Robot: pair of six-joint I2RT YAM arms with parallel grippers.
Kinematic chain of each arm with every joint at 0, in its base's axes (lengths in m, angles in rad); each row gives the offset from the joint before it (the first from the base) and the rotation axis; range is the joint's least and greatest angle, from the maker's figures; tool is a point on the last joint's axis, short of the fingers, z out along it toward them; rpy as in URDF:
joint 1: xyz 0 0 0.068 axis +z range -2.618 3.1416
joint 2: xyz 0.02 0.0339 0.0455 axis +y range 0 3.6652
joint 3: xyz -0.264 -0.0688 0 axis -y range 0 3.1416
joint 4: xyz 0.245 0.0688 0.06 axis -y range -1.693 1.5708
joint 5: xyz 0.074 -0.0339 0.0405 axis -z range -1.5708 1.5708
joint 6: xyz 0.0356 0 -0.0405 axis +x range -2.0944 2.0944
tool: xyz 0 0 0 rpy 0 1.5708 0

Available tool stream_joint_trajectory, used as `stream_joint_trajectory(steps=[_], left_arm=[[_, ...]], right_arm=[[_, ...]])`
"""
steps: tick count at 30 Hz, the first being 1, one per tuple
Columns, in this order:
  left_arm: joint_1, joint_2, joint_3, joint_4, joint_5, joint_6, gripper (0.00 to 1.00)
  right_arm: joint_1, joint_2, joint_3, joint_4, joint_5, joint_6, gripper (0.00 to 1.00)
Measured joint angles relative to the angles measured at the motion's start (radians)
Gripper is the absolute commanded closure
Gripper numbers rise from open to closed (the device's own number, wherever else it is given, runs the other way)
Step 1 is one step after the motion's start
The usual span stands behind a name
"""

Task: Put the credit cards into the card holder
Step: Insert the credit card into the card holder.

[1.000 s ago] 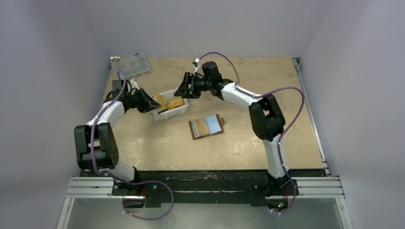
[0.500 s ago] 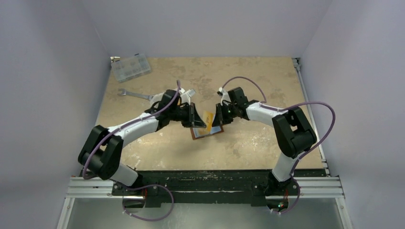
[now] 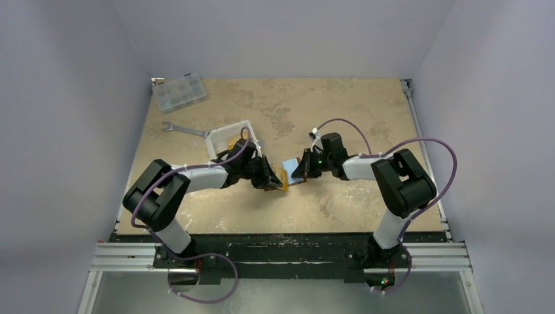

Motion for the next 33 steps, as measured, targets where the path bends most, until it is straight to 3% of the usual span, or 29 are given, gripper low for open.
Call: stream_joint_trajectory(steps=[7, 33], left_arm=[[-0.008, 0.009, 0.001, -0.040, -0.072, -0.036, 1.00], [-0.013, -0.013, 0.034, -0.150, -0.138, -0.080, 1.00]], right_arm=[[-0.002, -0.002, -0.030, 0.062, 0.006, 0.050, 1.00], [-0.010, 0.009, -0.030, 0.079, -0.010, 0.061, 1.00]])
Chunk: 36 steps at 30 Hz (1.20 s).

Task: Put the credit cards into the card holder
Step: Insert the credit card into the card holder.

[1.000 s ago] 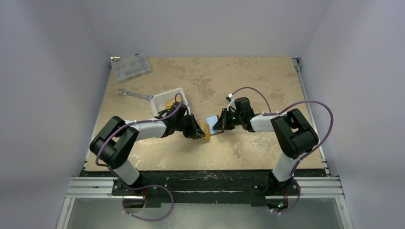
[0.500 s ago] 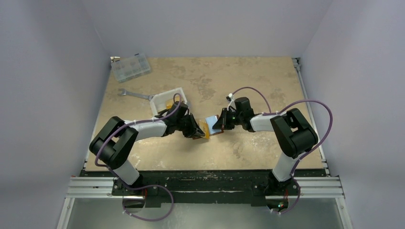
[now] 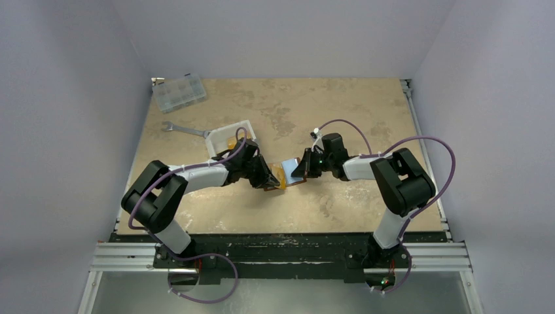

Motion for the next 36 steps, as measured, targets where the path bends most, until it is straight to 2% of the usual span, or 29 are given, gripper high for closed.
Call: stream_joint_trajectory(steps=[6, 20, 36], left_arm=[[-0.001, 0.034, 0.041, -0.025, 0.000, -0.045, 1.00], [-0.065, 0.101, 0.192, -0.232, -0.087, -0.111, 1.00], [-0.085, 0.092, 0.255, -0.381, -0.159, -0.190, 1.00]], right_arm=[[0.000, 0.000, 0.000, 0.000, -0.001, 0.000, 1.00], [0.000, 0.000, -0.010, 0.021, -0.005, 0.000, 1.00], [-0.001, 0.000, -0.023, 0.047, -0.009, 0.001, 1.00]])
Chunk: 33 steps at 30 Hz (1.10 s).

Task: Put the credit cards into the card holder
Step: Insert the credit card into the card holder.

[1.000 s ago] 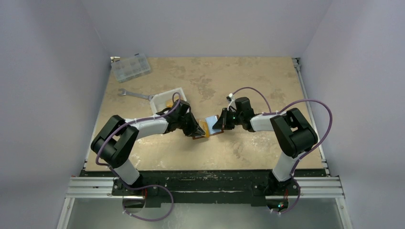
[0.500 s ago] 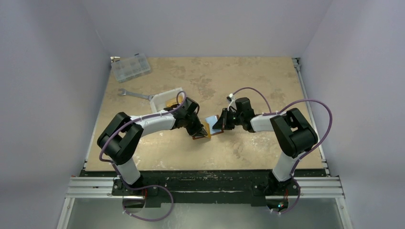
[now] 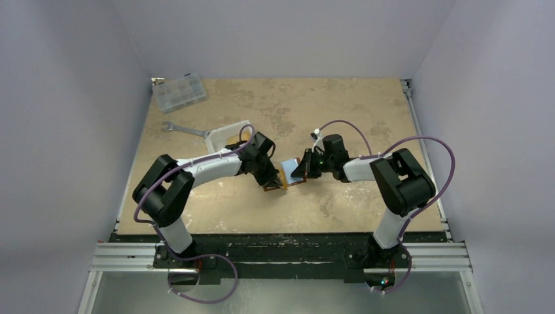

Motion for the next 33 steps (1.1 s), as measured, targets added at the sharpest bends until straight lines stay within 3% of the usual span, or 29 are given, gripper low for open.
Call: stream_joint_trajectory(steps=[14, 33], left_arm=[[0.000, 0.028, 0.064, -0.098, -0.010, -0.035, 1.00], [0.000, 0.078, 0.091, -0.074, -0.001, -0.022, 1.00]], right_arm=[[0.000, 0.000, -0.005, 0.012, -0.003, 0.000, 1.00], [0.000, 0.000, -0.005, 0.013, -0.006, 0.000, 1.00]])
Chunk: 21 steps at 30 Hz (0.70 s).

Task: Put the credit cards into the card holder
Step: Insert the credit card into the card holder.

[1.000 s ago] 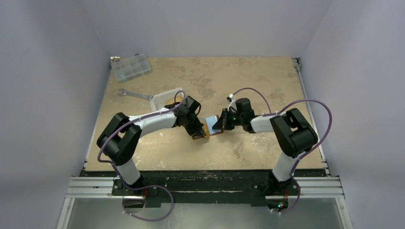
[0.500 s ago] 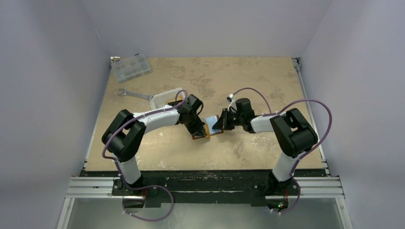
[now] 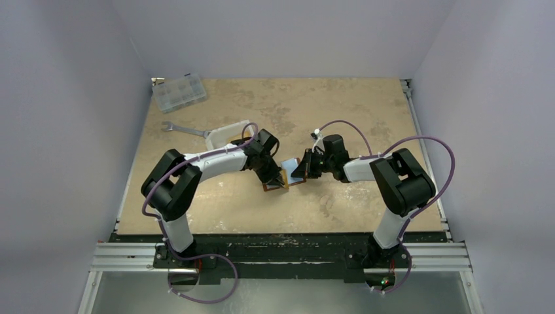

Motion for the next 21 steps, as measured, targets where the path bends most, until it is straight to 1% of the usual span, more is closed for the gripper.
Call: stream_joint_trajectory(steps=[11, 21], left_arm=[[0.026, -0.031, -0.100, 0.164, 0.013, 0.005, 1.00], [0.034, -0.032, -0.124, 0.233, 0.004, 0.006, 1.00]], right_arm=[[-0.005, 0.008, 0.000, 0.008, -0.018, 0.001, 1.00], [-0.005, 0.010, 0.000, 0.010, -0.020, 0.002, 1.00]])
